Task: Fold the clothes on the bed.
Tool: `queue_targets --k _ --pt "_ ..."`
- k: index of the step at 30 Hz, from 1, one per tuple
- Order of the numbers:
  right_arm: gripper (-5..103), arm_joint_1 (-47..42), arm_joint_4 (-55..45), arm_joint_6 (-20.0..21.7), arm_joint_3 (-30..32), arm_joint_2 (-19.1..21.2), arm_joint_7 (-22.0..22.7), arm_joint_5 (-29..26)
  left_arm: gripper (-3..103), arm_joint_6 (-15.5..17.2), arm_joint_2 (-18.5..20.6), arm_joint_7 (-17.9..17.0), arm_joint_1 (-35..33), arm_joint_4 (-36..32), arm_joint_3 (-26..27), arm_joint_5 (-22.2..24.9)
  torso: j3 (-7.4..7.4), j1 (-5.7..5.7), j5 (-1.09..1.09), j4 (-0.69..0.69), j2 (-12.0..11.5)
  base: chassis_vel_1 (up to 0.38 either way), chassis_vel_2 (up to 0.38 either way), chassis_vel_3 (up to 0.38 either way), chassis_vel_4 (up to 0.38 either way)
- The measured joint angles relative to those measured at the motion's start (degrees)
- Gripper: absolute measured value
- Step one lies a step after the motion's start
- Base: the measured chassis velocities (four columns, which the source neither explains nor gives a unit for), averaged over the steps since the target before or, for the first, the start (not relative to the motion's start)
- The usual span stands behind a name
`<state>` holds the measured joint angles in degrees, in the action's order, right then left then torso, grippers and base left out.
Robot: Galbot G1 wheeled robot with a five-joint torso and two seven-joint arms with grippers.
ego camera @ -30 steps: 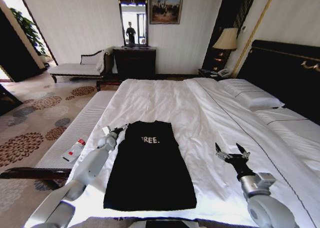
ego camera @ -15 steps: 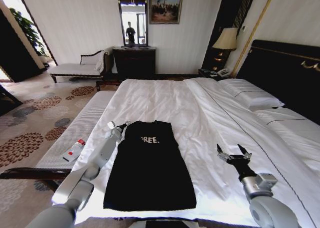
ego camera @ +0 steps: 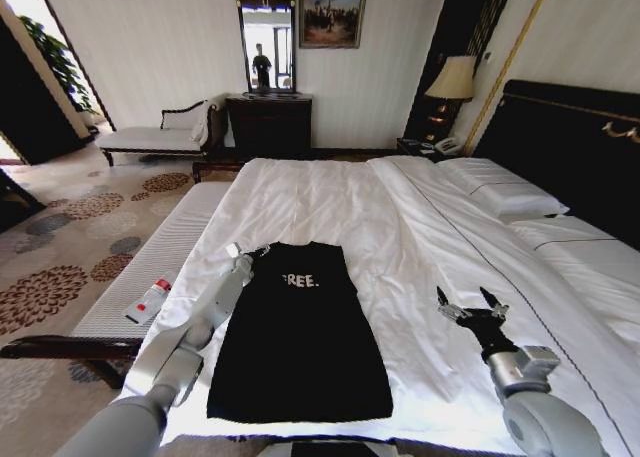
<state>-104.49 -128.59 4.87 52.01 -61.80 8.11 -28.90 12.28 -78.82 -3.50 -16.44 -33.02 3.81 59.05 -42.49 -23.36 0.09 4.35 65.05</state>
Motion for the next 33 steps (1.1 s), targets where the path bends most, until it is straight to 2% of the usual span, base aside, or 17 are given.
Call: queue_targets --k 1,4,7,8,10,11,13,16,18,21,26,29,33 --pt "100 0.01 -0.12 0.00 0.13 0.14 0.02 -0.19 77 0.00 -0.29 0.08 0.16 0.34 -0.01 -0.29 0.00 0.00 0.00 -0.01 0.00 0.000 0.000 0.000 0.000" --pt "100 0.02 -0.38 0.05 0.50 0.44 0.06 -0.43 72 -0.01 -0.98 0.12 0.34 0.92 0.13 -0.77 0.00 0.00 0.01 -0.01 0.00 0.000 0.000 0.000 0.000" --pt "100 0.01 -0.49 0.10 0.71 0.64 0.10 -0.62 55 -0.30 -1.42 0.12 0.30 1.00 0.41 -1.16 0.00 0.00 0.00 -0.01 0.00 0.000 0.000 0.000 0.000" --pt "100 0.01 -0.49 0.10 0.71 0.64 0.10 -0.62 55 -0.30 -1.42 0.12 0.30 1.00 0.41 -1.16 0.00 0.00 0.00 -0.01 0.00 0.000 0.000 0.000 0.000" --pt "100 0.05 -0.50 0.13 0.71 0.70 0.10 -0.65 45 -0.52 -1.59 0.06 -0.01 0.73 0.50 -1.48 0.00 0.00 0.01 -0.02 0.00 0.000 0.000 0.000 0.000" --pt "100 0.11 -0.49 0.14 0.68 0.71 0.11 -0.66 45 -0.58 -1.62 0.03 -0.09 0.65 0.50 -1.64 0.00 0.00 0.01 -0.01 0.00 0.000 0.000 0.000 0.000" --pt "100 0.41 -0.44 0.25 0.34 0.73 0.15 -0.69 34 -0.86 -1.66 -0.04 -0.26 0.48 0.51 -2.19 0.00 0.00 0.01 -0.01 0.00 0.000 0.000 0.000 0.000" --pt "100 0.73 -0.40 0.43 -0.02 0.74 0.26 -0.72 28 -1.00 -1.73 -0.06 -0.26 0.57 0.49 -2.46 0.00 0.00 0.01 -0.01 0.00 0.000 0.000 0.000 0.000" --pt "100 1.26 -0.40 0.78 -0.56 0.80 0.42 -0.86 18 -1.13 -1.80 -0.12 -0.17 0.82 0.44 -2.84 0.00 0.00 0.01 -0.01 0.00 0.000 0.000 0.000 0.000" --pt "100 1.50 -0.40 0.91 -0.87 0.94 0.48 -1.01 14 -1.21 -1.80 -0.19 -0.08 1.03 0.39 -3.28 0.00 0.00 0.01 -0.01 0.00 0.000 0.000 0.000 0.000" --pt "100 1.90 -0.03 1.11 -1.31 1.64 0.60 -1.69 13 -1.53 -1.68 -0.36 -0.02 1.44 0.36 -4.01 0.00 0.00 0.01 0.00 0.00 0.000 0.000 0.000 0.000" --pt "100 2.61 0.43 1.37 -1.84 2.51 0.84 -2.45 7 -1.69 -1.40 -0.65 -0.05 1.23 0.34 -4.33 0.00 0.00 0.01 0.00 0.00 0.000 0.000 0.000 0.000" --pt "100 6.69 2.07 2.98 -4.42 5.37 2.16 -6.72 5 -1.90 -0.03 -1.36 -0.79 -1.00 -0.04 -4.70 0.00 0.00 0.02 0.01 0.00 0.000 0.000 0.000 0.000"
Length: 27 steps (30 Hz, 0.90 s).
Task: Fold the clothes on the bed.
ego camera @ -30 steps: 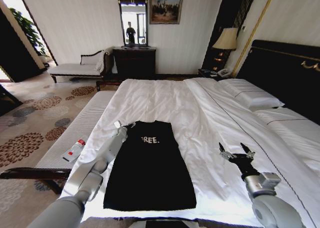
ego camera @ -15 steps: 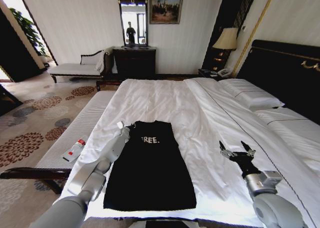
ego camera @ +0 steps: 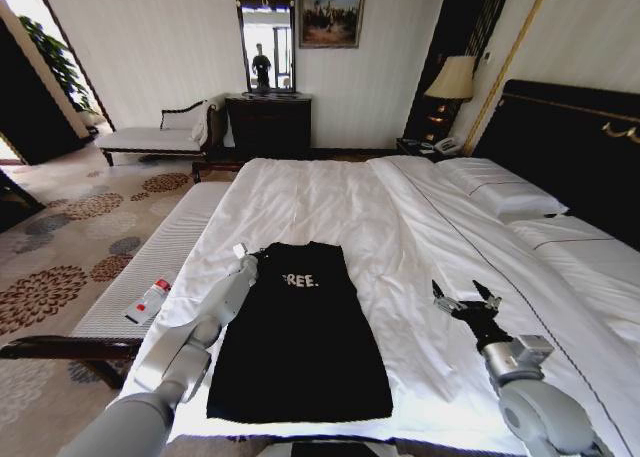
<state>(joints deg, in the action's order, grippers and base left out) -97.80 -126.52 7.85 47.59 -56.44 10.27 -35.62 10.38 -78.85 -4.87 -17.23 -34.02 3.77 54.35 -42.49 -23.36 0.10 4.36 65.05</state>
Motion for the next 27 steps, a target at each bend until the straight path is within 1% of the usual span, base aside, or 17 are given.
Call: queue_targets --k 1,2,4,5,6,7,8,11,13,14,16,18,19,23,24,25,27 --pt "100 3.45 0.85 1.51 -2.28 1.43 1.35 -5.01 2 -0.04 0.87 -0.13 -0.48 -1.42 -0.40 -0.11 0.00 0.00 0.00 -0.02 0.00 0.000 0.000 0.000 0.000" --pt "100 3.45 0.85 1.51 -2.28 1.43 1.35 -5.01 2 -0.04 0.87 -0.13 -0.48 -1.42 -0.40 -0.11 0.00 0.00 0.00 -0.02 0.00 0.000 0.000 0.000 0.000" --pt "100 10.14 2.20 5.60 -6.57 3.33 4.12 -16.28 2 -0.20 1.58 -0.23 -0.92 -2.48 -0.64 -0.26 0.00 0.00 -0.02 -0.05 0.00 0.000 0.000 0.000 0.000" --pt "100 11.45 2.58 6.47 -7.32 3.68 4.47 -18.22 2 -0.27 1.61 -0.31 -0.96 -2.53 -0.63 -0.33 0.00 0.00 -0.01 -0.05 0.00 0.000 0.000 0.000 0.000" --pt "100 15.66 4.32 8.94 -9.91 4.84 5.02 -23.68 2 -0.48 1.62 -0.40 -1.06 -2.59 -0.59 -0.50 -0.01 0.00 0.00 -0.06 0.00 0.000 0.000 0.000 0.000" --pt "100 18.69 6.47 9.96 -11.92 5.86 4.90 -26.29 2 -0.62 1.68 -0.52 -1.10 -2.60 -0.58 -0.67 -0.01 -0.01 0.01 -0.04 0.00 0.000 0.000 0.000 0.000" --pt "100 18.69 6.47 9.96 -11.92 5.86 4.90 -26.29 2 -0.62 1.68 -0.52 -1.10 -2.60 -0.58 -0.67 -0.01 -0.01 0.01 -0.04 0.00 0.000 0.000 0.000 0.000" --pt "100 26.52 12.98 10.59 -17.69 8.03 3.42 -29.39 2 -0.81 2.09 -0.72 -1.39 -3.07 -0.84 -0.87 -0.01 -0.01 -0.01 0.03 0.00 0.000 0.000 0.000 0.000" --pt "100 36.61 19.94 10.62 -25.25 8.79 2.68 -32.28 2 -0.84 2.33 -1.11 -1.73 -3.64 -1.08 -0.44 -0.01 -0.01 0.00 -0.01 0.00 0.000 0.000 0.000 0.000" --pt "100 36.61 19.94 10.62 -25.25 8.79 2.68 -32.28 2 -0.84 2.33 -1.11 -1.73 -3.64 -1.08 -0.44 -0.01 -0.01 0.00 -0.01 0.00 0.000 0.000 0.000 0.000" --pt "100 41.83 23.55 10.63 -29.86 8.40 2.36 -33.73 2 -0.85 2.43 -1.30 -1.87 -3.87 -1.20 -0.14 -0.01 -0.01 0.02 -0.04 -0.01 0.000 0.000 0.000 0.000" --pt "100 50.99 31.62 10.72 -37.85 6.32 1.40 -34.94 2 -0.84 2.54 -1.37 -1.92 -3.94 -1.62 -0.01 -0.01 -0.01 -0.01 -0.04 -0.01 0.000 0.000 0.000 0.000" --pt "100 50.99 31.62 10.72 -37.85 6.32 1.40 -34.94 2 -0.84 2.54 -1.37 -1.92 -3.94 -1.62 -0.01 -0.01 -0.01 -0.01 -0.04 -0.01 0.000 0.000 0.000 0.000" --pt "100 63.19 46.50 9.10 -47.43 1.58 -2.26 -34.25 2 -0.85 2.09 -1.36 -1.36 -3.89 -2.39 0.45 -0.01 -0.02 0.00 -0.05 -0.01 0.000 0.000 0.000 0.000" --pt "100 63.19 46.50 9.10 -47.43 1.58 -2.26 -34.25 2 -0.85 2.09 -1.36 -1.36 -3.89 -2.39 0.45 -0.01 -0.02 0.00 -0.05 -0.01 0.000 0.000 0.000 0.000" --pt "100 65.12 49.85 8.55 -48.87 0.25 -3.79 -35.01 2 -0.86 2.06 -1.31 -1.26 -3.89 -2.63 0.66 -0.01 -0.02 -0.01 0.00 -0.01 0.000 0.000 0.000 0.000" --pt "100 67.60 55.42 7.54 -50.64 -2.11 -6.18 -35.70 2 -1.07 2.10 -1.01 -1.18 -3.90 -3.12 0.89 -0.01 -0.03 0.00 0.00 -0.01 0.000 0.000 0.000 0.000"
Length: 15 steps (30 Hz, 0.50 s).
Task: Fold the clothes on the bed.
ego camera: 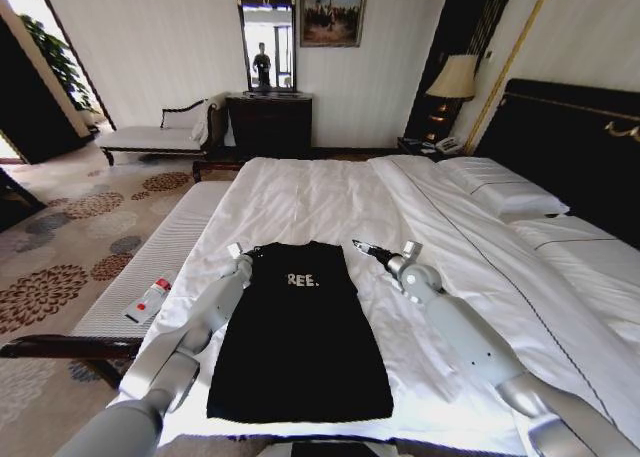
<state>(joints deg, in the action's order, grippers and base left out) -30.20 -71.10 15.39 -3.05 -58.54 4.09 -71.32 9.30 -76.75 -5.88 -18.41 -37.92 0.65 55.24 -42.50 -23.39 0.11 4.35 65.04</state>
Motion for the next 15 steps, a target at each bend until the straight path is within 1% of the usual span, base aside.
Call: queue_targets --k 1,2,3,5,6,7,8,9,11,12,13,15 --pt "100 2.05 5.60 -1.05 -1.45 -2.53 -1.90 -0.07 2 -0.13 0.19 0.19 0.00 -0.13 -0.57 0.38 0.00 0.01 0.01 0.01 0.00 0.000 0.000 0.000 0.000" --pt "100 3.05 8.67 -1.56 -2.08 -4.22 -2.87 0.06 2 -0.14 0.32 0.25 -0.02 -0.34 -0.78 0.60 0.00 0.01 0.00 0.00 0.00 0.000 0.000 0.000 0.000" --pt "100 3.05 8.67 -1.56 -2.08 -4.22 -2.87 0.06 2 -0.14 0.32 0.25 -0.02 -0.34 -0.78 0.60 0.00 0.01 0.00 0.00 0.00 0.000 0.000 0.000 0.000" --pt "100 4.31 12.98 -2.49 -2.73 -6.96 -4.62 0.81 2 -0.15 0.51 0.28 -0.11 -0.67 -0.97 0.82 0.01 0.02 -0.02 -0.01 0.00 0.000 0.000 0.000 0.000" --pt "100 5.08 16.02 -3.44 -2.80 -9.19 -6.47 1.24 2 -0.16 0.68 0.23 -0.27 -0.80 -1.06 0.88 0.00 0.02 0.01 -0.03 0.00 0.000 0.000 0.000 0.000" --pt "102 5.41 17.55 -3.97 -2.63 -10.54 -7.63 1.32 2 -0.16 0.66 0.20 -0.32 -0.80 -1.09 0.86 0.01 0.02 0.01 -0.04 0.00 0.000 0.000 0.000 0.000" --pt "102 5.41 17.55 -3.97 -2.63 -10.54 -7.63 1.32 2 -0.16 0.66 0.20 -0.32 -0.80 -1.09 0.86 0.01 0.02 0.01 -0.04 0.00 0.000 0.000 0.000 0.000" --pt "97 5.65 18.81 -4.43 -2.34 -11.63 -8.56 1.40 2 -0.20 0.57 0.16 -0.33 -0.73 -1.09 0.80 0.01 0.02 0.00 -0.04 0.00 0.000 0.000 0.000 0.000" --pt "96 6.27 21.60 -5.33 -1.58 -13.32 -10.06 2.13 2 -0.21 0.25 0.09 -0.33 -0.50 -1.08 0.72 0.01 0.02 -0.01 -0.04 0.00 0.000 0.000 0.000 0.000" --pt "95 6.87 23.83 -5.98 -0.96 -14.41 -10.82 3.17 2 -0.21 0.03 0.06 -0.33 -0.41 -1.10 0.67 0.01 0.02 0.01 0.00 0.00 0.000 0.000 0.000 0.000" --pt "95 6.87 23.83 -5.98 -0.96 -14.41 -10.82 3.17 2 -0.21 0.03 0.06 -0.33 -0.41 -1.10 0.67 0.01 0.02 0.01 0.00 0.00 0.000 0.000 0.000 0.000" --pt "94 7.80 26.88 -6.91 0.05 -15.60 -11.23 4.90 2 -0.21 -0.15 0.08 -0.27 -0.35 -1.19 0.62 0.01 0.02 -0.01 0.01 0.00 0.000 0.000 0.000 0.000"
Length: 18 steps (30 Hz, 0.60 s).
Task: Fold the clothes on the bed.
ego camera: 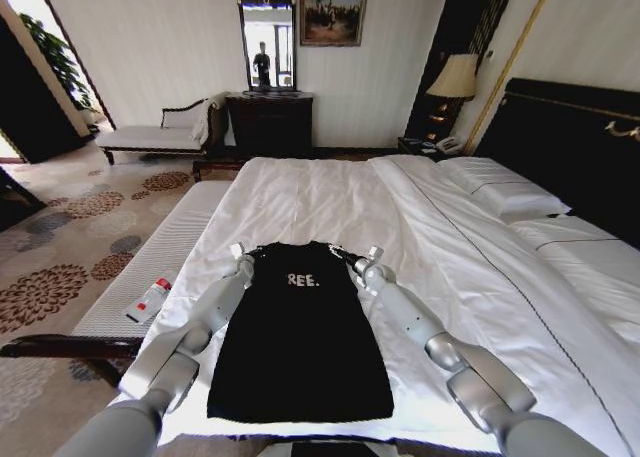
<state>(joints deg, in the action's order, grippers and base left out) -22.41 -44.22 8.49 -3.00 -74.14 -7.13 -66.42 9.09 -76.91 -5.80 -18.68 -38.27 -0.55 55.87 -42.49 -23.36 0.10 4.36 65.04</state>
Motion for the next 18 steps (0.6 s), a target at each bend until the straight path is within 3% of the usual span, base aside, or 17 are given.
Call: queue_targets --k 1,6,15,18 --pt "99 1.02 2.82 -0.85 1.46 -1.10 -0.07 1.89 2 0.00 -0.28 0.13 0.10 0.27 -0.05 -0.02 0.00 0.00 0.00 0.00 0.00 0.000 0.000 0.000 0.000" --pt "99 1.97 5.83 -1.66 2.67 -1.72 -0.40 4.85 2 0.00 -0.73 0.47 0.31 0.66 -0.16 -0.05 0.00 0.00 0.00 -0.03 0.00 0.000 0.000 0.000 0.000" --pt "103 2.30 9.12 -1.52 1.18 -2.27 -2.49 8.38 2 0.00 -0.34 0.88 0.40 0.63 -0.21 0.10 0.00 0.01 -0.01 -0.03 0.01 0.000 0.000 0.000 0.000" --pt "90 3.53 11.66 -1.59 1.49 -3.27 -3.34 9.39 2 0.01 -0.22 0.90 0.44 0.67 -0.22 0.16 0.00 0.01 0.00 -0.06 0.01 0.000 0.000 0.000 0.000"
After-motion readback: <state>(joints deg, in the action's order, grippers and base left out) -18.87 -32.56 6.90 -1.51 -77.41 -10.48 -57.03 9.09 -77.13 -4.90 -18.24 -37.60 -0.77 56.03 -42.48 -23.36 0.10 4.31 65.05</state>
